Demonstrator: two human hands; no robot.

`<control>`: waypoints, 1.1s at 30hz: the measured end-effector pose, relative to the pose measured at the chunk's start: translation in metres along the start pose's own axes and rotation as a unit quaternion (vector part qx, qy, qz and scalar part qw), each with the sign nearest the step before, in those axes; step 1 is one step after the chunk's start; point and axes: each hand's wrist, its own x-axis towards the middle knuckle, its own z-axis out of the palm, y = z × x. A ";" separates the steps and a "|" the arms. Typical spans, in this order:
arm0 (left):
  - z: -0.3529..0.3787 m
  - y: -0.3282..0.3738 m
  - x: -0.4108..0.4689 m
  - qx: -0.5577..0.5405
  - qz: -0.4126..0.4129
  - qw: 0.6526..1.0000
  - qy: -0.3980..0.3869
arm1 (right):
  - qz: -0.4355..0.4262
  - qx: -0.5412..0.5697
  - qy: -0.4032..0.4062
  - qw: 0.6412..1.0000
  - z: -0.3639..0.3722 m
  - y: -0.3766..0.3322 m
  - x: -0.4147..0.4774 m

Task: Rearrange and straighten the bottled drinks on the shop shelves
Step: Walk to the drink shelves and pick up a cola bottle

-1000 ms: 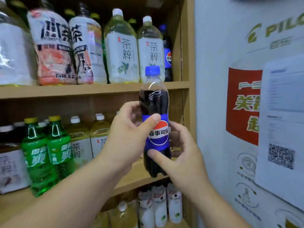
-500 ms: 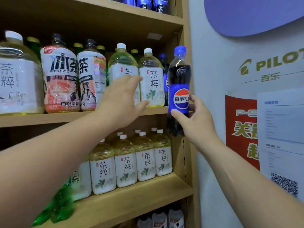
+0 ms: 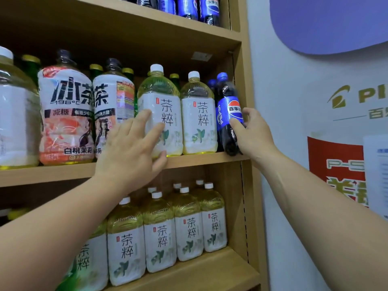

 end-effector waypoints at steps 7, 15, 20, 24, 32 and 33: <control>0.002 0.002 0.000 0.004 0.004 1.000 0.009 | -0.026 -0.002 0.039 0.999 0.005 0.003 0.004; 0.003 0.003 -0.002 0.008 -0.001 1.000 -0.007 | -0.048 0.025 0.044 0.998 0.033 0.021 0.001; 0.005 0.002 -0.003 0.006 0.003 1.000 -0.008 | -0.043 -0.013 0.036 0.998 0.042 0.023 0.005; 0.005 0.002 -0.003 -0.002 0.009 1.000 -0.006 | -0.026 -0.034 0.025 0.999 0.048 0.025 0.008; 0.005 0.001 -0.002 -0.021 0.019 1.000 -0.011 | 0.004 -0.058 0.003 0.998 0.047 0.022 0.012; 0.005 0.001 -0.002 -0.025 0.019 0.999 -0.013 | 0.006 -0.053 0.007 0.999 0.046 0.022 0.009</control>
